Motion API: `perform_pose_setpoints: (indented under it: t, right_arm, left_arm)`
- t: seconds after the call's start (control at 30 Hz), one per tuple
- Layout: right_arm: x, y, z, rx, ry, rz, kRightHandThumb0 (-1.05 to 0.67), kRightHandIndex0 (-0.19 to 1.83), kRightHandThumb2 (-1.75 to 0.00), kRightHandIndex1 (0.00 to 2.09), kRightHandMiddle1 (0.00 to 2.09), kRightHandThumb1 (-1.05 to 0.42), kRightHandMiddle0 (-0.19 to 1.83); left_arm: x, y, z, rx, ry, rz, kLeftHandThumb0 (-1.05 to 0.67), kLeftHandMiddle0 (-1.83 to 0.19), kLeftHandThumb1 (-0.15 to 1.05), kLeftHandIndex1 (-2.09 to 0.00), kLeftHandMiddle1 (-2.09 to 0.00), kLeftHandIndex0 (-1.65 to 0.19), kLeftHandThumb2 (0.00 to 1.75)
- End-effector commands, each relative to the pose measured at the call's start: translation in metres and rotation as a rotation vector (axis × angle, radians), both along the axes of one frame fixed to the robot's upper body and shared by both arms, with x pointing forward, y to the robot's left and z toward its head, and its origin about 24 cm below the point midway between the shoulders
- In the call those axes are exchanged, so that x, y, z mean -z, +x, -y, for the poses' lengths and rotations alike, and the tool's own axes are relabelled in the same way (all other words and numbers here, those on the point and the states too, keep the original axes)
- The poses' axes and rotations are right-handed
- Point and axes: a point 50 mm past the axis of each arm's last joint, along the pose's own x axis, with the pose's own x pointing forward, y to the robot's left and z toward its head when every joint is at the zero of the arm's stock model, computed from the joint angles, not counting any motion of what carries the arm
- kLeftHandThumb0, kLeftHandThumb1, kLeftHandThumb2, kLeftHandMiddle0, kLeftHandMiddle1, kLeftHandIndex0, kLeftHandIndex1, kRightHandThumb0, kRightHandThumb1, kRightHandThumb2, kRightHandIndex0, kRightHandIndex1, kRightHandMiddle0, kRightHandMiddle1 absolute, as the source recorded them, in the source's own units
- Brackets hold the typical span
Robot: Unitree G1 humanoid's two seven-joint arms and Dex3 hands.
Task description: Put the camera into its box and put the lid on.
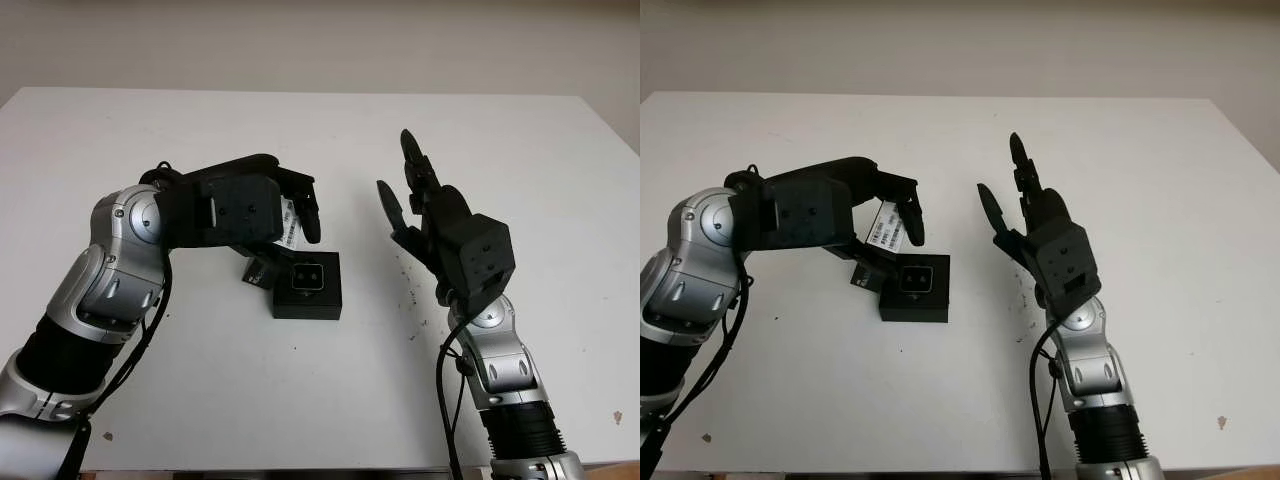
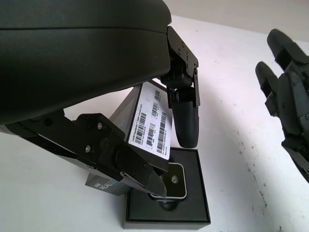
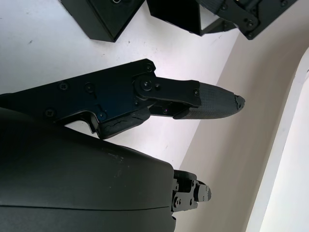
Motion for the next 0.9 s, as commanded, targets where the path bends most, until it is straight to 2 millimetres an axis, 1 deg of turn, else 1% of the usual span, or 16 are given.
perform_pose_setpoints:
  t: [0.0,0.2,0.23,0.3,0.37,0.63,0.73,0.83,0.87]
  right_arm:
    - [-0.005,0.002,-0.001,0.000,0.007,0.026,-0.72,-0.05,-0.52,0.06,0.06,-1.05,-0.03]
    - [-0.005,0.003,-0.002,-0.013,0.018,0.029,-0.71,-0.06,-0.52,0.06,0.05,-1.05,-0.04]
    - [-0.005,0.003,-0.003,-0.015,0.021,0.031,-0.71,-0.05,-0.52,0.06,0.05,-1.05,-0.03]
    - [-0.004,0.003,-0.003,-0.020,0.024,0.033,-0.71,-0.05,-0.51,0.06,0.05,-1.05,-0.03]
    - [-0.004,0.003,-0.004,-0.021,0.023,0.037,-0.71,-0.05,-0.51,0.06,0.06,-1.05,-0.03]
    - [-0.005,0.003,-0.004,-0.019,0.025,0.044,-0.69,-0.04,-0.51,0.06,0.06,-1.05,-0.03]
    - [-0.004,0.003,-0.004,-0.017,0.022,0.040,-0.69,-0.05,-0.51,0.06,0.05,-1.05,-0.03]
    - [-0.004,0.003,-0.004,-0.022,0.027,0.037,-0.71,-0.05,-0.51,0.06,0.05,-1.05,-0.03]
    - [-0.004,0.004,-0.004,-0.024,0.030,0.037,-0.70,-0.05,-0.51,0.06,0.05,-1.05,-0.04]
  left_arm:
    - [-0.006,-0.002,0.004,0.019,0.015,0.006,-0.14,-0.47,0.93,-1.47,-1.64,-0.35,0.05]
    - [-0.005,-0.001,0.004,-0.001,0.042,-0.045,-0.11,-0.45,0.92,-1.46,-1.49,-0.37,0.05]
    - [-0.005,-0.001,0.004,-0.002,0.041,-0.056,-0.10,-0.45,0.92,-1.46,-1.50,-0.37,0.05]
    - [-0.004,0.000,0.005,-0.004,0.036,-0.084,-0.10,-0.48,0.92,-1.48,-1.60,-0.37,0.05]
    - [-0.002,0.001,0.006,-0.002,0.024,-0.108,-0.10,-0.49,0.92,-1.49,-1.65,-0.37,0.05]
    - [-0.001,0.003,0.013,0.018,0.036,-0.168,-0.14,-0.47,0.92,-1.55,-1.69,-0.37,0.05]
    - [-0.002,0.004,0.015,0.027,0.025,-0.192,-0.15,-0.44,0.92,-1.55,-1.79,-0.39,0.05]
    - [-0.003,0.004,0.019,0.029,0.019,-0.222,-0.17,-0.46,0.92,-1.56,-1.73,-0.39,0.05]
    - [-0.003,0.003,0.020,0.030,0.017,-0.230,-0.18,-0.49,0.92,-1.54,-1.65,-0.38,0.06]
